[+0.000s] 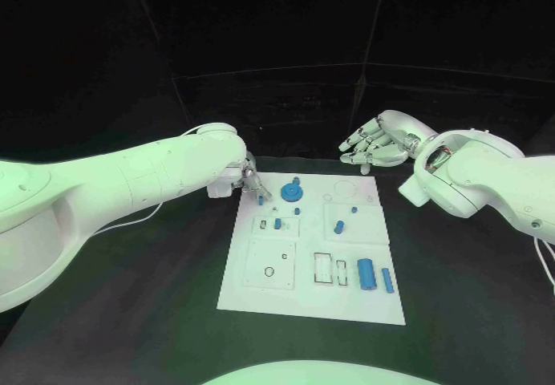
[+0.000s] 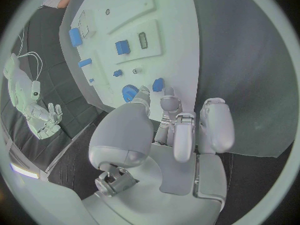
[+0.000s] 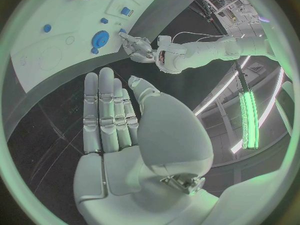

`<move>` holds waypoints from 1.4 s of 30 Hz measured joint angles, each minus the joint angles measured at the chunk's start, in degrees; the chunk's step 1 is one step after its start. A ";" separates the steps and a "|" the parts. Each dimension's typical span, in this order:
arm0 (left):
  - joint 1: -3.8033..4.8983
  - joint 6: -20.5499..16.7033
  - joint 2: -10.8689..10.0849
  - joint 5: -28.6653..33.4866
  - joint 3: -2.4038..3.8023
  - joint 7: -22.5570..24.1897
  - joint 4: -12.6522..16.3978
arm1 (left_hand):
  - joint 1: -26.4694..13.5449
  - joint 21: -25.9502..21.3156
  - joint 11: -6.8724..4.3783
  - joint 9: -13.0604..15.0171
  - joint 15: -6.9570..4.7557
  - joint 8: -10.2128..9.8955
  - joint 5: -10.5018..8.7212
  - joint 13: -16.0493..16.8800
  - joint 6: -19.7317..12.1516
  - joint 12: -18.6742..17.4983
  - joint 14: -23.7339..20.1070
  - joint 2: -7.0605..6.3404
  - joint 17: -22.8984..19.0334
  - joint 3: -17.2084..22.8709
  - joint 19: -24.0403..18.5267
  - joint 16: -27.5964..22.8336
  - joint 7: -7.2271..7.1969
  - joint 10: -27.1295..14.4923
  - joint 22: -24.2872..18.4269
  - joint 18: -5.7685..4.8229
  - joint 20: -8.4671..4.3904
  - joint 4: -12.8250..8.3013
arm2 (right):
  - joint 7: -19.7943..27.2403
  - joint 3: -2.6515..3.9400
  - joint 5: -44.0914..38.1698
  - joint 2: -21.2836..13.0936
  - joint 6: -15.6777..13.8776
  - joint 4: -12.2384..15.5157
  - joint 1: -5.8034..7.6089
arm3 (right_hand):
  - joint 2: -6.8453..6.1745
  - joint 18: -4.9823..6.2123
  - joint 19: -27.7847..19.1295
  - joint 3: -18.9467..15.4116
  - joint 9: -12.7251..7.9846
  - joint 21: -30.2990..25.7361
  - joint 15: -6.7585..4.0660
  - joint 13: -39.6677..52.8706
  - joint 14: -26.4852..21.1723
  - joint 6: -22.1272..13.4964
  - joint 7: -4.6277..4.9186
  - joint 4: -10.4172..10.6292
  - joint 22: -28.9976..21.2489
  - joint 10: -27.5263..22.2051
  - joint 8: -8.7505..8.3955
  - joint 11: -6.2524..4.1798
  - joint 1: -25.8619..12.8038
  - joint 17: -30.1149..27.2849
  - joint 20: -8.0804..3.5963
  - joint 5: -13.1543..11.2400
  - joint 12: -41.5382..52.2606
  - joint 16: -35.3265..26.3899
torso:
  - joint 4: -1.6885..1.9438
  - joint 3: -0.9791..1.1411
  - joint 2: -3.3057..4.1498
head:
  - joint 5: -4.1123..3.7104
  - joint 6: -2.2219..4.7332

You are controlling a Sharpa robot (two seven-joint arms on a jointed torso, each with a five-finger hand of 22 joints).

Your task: Assemble the parts on the task board

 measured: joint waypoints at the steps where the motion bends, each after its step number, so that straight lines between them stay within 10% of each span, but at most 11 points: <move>1: -0.03 0.06 0.03 -0.01 0.00 0.02 0.00 | 0.06 0.00 0.00 -0.03 0.00 0.00 0.00 0.00 0.05 0.17 0.00 0.06 0.00 0.00 0.00 0.00 0.05 0.00 0.02 0.00 0.00 0.00 | 0.00 0.00 0.00 0.02 0.00 -0.02 0.00 | 0.00 0.00 0.00 0.00 0.00 0.00 0.00 0.00 0.00 0.00 0.00 0.00 0.00 0.00 0.00 0.00 0.00 0.00 0.00 0.00 0.00 0.00 | 0.01 0.00 0.00 | -0.01 0.00; 17: -0.18 0.73 0.16 -0.07 0.00 0.26 0.20 | 1.26 0.00 -0.11 -0.08 0.00 0.34 0.00 -0.01 0.61 0.22 0.00 0.79 0.00 -0.32 0.00 0.00 -0.18 0.11 0.14 0.00 0.00 -0.32 | 0.02 0.00 -0.04 0.13 0.00 -0.09 0.00 | 0.00 0.00 0.00 0.01 0.00 0.00 0.00 0.01 0.00 0.00 0.00 -0.01 0.01 0.00 0.00 0.00 0.00 -0.01 0.00 0.00 0.00 0.00 | 0.06 0.00 -0.01 | 0.02 -0.05; 32: -0.22 0.18 -0.10 0.56 0.02 0.62 0.56 | 11.37 0.23 -1.13 -0.04 -1.28 1.21 -0.04 0.44 1.25 0.41 0.02 6.09 0.00 5.37 0.56 0.00 -1.27 1.14 0.50 0.00 -0.63 -6.33 | 0.01 0.00 -0.05 0.30 0.02 -0.35 0.00 | 0.00 0.00 0.00 0.01 0.00 -0.23 0.21 -0.03 -0.21 0.00 0.00 -0.01 0.01 0.00 0.00 0.00 0.00 0.12 0.00 0.00 0.00 0.00 | 0.06 0.00 0.00 | 0.07 -0.31; 42: -0.25 -2.32 -2.13 3.79 0.02 1.43 2.89 | 13.42 0.23 -1.21 -0.05 -1.35 1.54 -0.08 0.35 0.78 0.41 0.09 6.82 0.00 7.28 0.38 0.00 -1.22 1.23 0.38 0.00 -0.81 -7.09 | -0.07 0.00 -0.06 0.26 0.14 -0.67 0.00 | 0.00 0.00 0.00 0.01 0.00 -0.23 0.21 -0.04 -0.21 0.00 0.00 -0.01 -0.05 0.00 0.00 0.00 0.00 0.19 0.00 0.00 0.00 0.00 | 0.05 0.01 0.00 | 0.09 -0.16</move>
